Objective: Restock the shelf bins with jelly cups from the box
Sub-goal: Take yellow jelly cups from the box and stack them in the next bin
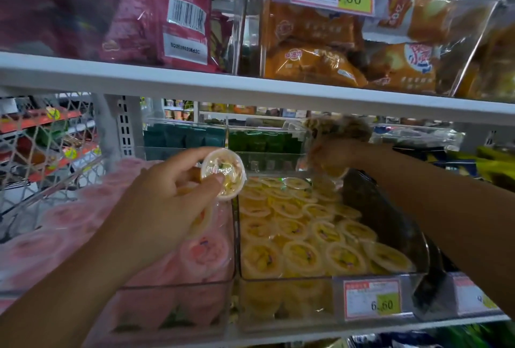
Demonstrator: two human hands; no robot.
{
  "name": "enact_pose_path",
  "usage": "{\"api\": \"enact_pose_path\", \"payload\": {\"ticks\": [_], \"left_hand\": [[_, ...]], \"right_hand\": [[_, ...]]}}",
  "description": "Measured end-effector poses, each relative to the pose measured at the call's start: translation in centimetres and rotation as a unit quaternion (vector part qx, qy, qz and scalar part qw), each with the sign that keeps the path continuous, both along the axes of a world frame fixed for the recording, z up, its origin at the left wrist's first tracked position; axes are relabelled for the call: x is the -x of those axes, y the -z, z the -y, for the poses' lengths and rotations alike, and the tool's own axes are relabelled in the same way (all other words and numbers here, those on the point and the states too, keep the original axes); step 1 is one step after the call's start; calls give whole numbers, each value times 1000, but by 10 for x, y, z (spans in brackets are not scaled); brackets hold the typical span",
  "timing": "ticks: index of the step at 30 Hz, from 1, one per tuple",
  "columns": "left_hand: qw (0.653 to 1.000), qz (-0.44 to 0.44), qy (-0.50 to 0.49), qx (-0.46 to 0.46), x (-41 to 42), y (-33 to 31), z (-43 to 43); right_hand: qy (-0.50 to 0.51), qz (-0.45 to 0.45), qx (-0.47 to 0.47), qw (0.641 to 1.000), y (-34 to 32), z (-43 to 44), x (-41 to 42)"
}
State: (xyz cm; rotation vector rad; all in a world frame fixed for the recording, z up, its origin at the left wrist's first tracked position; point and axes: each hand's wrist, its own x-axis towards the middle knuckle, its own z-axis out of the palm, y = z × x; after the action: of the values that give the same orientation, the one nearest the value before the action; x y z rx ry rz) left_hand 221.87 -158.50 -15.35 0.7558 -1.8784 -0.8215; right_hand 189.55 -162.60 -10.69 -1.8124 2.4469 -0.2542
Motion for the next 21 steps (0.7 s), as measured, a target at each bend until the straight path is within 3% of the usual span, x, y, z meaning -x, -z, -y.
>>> {"api": "enact_pose_path", "payload": {"ticks": [3, 6, 9, 11, 13, 16, 19, 21], "left_hand": [[1000, -3, -7, 7, -3, -4, -8], [1000, 2, -19, 6, -7, -6, -17], [1000, -6, -22, -7, -10, -5, -25], [1000, -8, -15, -9, -10, -4, -31], [1000, -5, -7, -4, -12, -4, -39], [1000, -3, -9, 1, -15, -4, -47], [1000, 5, -21, -9, -20, -3, -51], [1000, 11, -20, -15, -22, -1, -53]], "right_hand": [[-45, 55, 6, 997, -7, -26, -27], [-117, 51, -99, 987, -15, -55, -68], [-159, -93, -158, 970, -19, -76, -115], [-175, -191, -137, 956, -11, -85, -138], [-191, -221, -101, 951, 3, -93, -151], [-209, -143, -31, 967, 16, -105, -155], [-200, 23, 26, 979, 13, -116, -145], [-180, 77, 47, 979, 10, -119, -130]]}}
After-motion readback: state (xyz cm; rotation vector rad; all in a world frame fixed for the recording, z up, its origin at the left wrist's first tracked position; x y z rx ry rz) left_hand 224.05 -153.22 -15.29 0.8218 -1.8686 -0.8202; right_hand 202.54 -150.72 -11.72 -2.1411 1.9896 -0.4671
